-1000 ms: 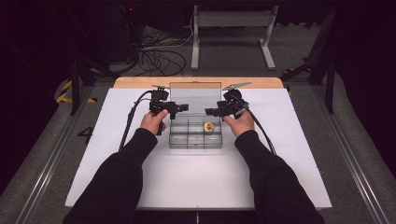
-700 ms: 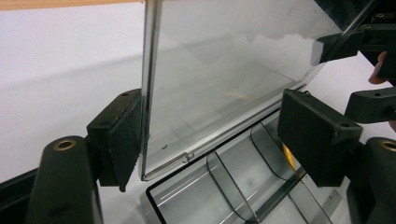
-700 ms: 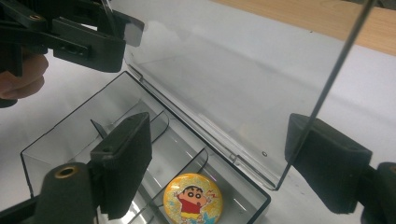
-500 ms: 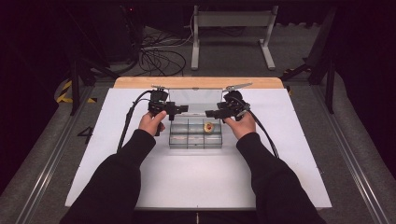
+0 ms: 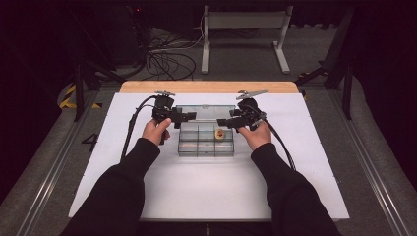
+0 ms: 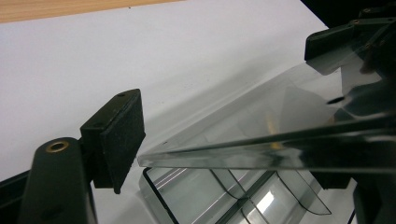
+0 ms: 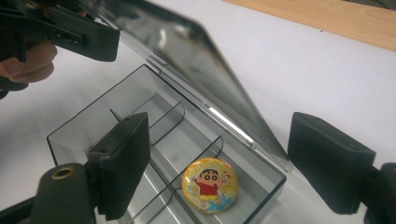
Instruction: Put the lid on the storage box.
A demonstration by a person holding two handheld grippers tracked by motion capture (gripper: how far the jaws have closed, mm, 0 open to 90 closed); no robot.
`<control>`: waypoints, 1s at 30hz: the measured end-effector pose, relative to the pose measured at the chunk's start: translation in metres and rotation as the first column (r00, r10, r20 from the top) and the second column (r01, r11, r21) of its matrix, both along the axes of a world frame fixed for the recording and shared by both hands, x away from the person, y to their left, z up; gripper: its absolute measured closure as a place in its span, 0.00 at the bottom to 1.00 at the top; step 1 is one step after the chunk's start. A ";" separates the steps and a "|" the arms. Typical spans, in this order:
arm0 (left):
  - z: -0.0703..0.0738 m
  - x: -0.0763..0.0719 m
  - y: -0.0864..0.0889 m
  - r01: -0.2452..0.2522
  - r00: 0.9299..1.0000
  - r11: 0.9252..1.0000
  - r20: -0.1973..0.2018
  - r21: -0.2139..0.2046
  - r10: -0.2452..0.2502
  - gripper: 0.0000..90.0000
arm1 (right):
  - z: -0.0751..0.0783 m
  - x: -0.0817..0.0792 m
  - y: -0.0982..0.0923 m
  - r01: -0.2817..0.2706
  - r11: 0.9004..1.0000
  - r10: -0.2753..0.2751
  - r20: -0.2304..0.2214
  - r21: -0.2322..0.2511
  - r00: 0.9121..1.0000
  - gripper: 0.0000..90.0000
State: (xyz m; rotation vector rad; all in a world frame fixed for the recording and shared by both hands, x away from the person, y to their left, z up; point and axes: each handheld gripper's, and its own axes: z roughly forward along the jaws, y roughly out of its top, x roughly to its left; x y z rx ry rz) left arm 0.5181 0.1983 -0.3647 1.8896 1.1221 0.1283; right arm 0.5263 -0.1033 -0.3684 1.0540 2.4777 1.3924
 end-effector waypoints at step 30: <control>0.016 -0.012 0.007 -0.009 0.998 0.999 0.058 0.040 0.007 0.24 | 0.044 -0.047 -0.020 0.072 0.997 -0.068 0.148 -0.023 0.987 0.97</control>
